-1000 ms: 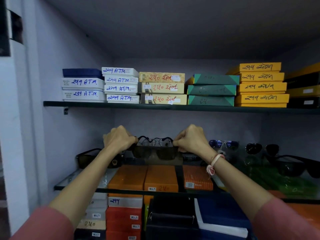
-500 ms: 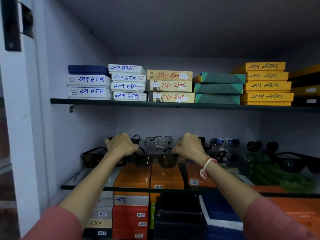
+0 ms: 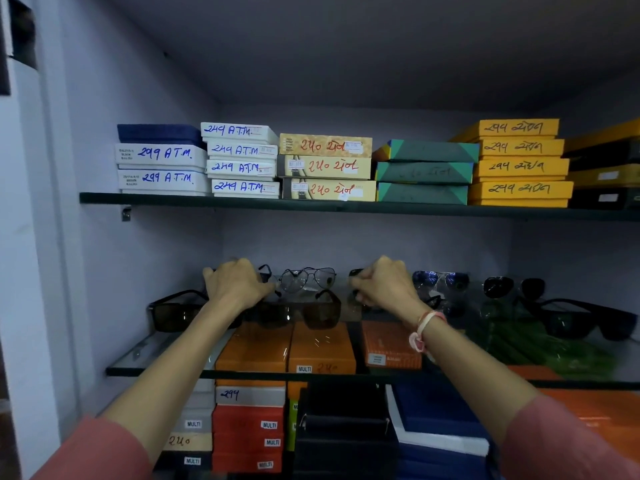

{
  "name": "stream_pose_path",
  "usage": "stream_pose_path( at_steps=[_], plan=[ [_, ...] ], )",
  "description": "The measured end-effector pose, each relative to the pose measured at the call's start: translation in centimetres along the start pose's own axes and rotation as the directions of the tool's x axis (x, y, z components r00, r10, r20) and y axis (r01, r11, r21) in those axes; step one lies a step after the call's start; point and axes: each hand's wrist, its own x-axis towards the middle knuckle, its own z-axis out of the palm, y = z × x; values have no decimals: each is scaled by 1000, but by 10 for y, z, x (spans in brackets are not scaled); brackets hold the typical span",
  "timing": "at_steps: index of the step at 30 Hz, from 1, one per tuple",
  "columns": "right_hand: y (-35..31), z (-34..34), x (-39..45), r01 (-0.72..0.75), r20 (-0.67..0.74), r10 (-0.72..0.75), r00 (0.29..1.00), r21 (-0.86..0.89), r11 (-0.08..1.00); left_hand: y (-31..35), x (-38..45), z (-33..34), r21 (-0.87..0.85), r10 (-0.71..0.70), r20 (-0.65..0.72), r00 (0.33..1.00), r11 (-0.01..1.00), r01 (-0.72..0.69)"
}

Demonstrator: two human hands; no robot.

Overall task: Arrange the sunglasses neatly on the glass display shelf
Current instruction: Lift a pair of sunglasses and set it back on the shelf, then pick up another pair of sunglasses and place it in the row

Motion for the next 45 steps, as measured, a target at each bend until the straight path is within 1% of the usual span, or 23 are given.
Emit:
stream_pose_path(
  at_steps=[2,4,7,9,11,14,16,18,19,21,24,25,26,27,28,29,30,33,35,39,40,42,45],
  plan=[
    [18,-23,4,-24,-35,23,999,-19,1000,12,-9,-5,-63,54,-72,996,996,-58],
    [41,-46,11,-56,-56,52,997,-84,995,30,-18,-7,-148,126,-122,985,979,-143],
    [79,-71,20,-64,-32,58,998,-238,969,66,-32,-7,-311,231,-112,967,916,-255],
    [100,-80,25,-21,64,47,997,-354,935,96,-41,-3,-361,306,-58,950,881,-306],
    [116,-83,28,55,203,39,978,-437,898,127,-47,5,-364,368,-11,930,865,-347],
    [133,-80,29,164,398,22,917,-426,890,165,-51,21,-329,421,98,902,869,-370],
    [136,-76,28,206,463,-6,887,-383,901,183,-51,33,-292,431,246,868,887,-358],
    [138,-74,28,238,462,-61,885,-336,911,193,-51,43,-256,416,400,817,906,-336],
    [138,-75,28,257,443,-97,891,-318,912,197,-51,47,-258,409,438,800,910,-324],
    [141,-77,25,271,383,-157,911,-267,925,198,-48,50,-309,391,453,801,912,-270],
    [147,-82,22,207,274,-167,947,-121,971,193,-45,48,-358,367,458,809,910,-210],
    [147,-83,21,155,239,-146,960,-20,988,192,-45,47,-375,359,450,818,907,-192],
    [146,-84,21,85,210,-111,971,126,988,190,-44,46,-411,344,435,832,898,-157],
    [143,-84,20,6,190,-64,980,291,957,190,-44,44,-471,322,422,848,877,-99],
    [139,-83,19,-68,184,-15,983,435,898,190,-46,43,-546,287,416,863,838,-16],
    [134,-84,16,-128,191,30,981,526,841,192,-47,41,-615,246,417,875,785,72],
    [128,-84,11,-178,213,67,975,558,810,193,-50,38,-669,206,421,883,729,149],
    [106,-83,-4,-325,371,129,920,533,781,197,-57,34,-752,139,444,885,595,284],
    [96,-82,-11,-381,431,141,891,544,748,200,-61,31,-799,129,456,880,494,342],
    [89,-82,-16,-367,400,156,903,528,766,196,-67,24,-852,177,506,844,258,456],
    [89,-82,-18,-369,384,173,907,527,766,194,-67,22,-849,200,520,830,223,478],
    [93,-84,-18,-348,318,204,926,504,790,187,-68,18,-835,205,543,814,240,496],
    [97,-94,-17,-240,198,176,964,374,896,172,-61,17,-833,127,507,853,329,446]
  ],
)
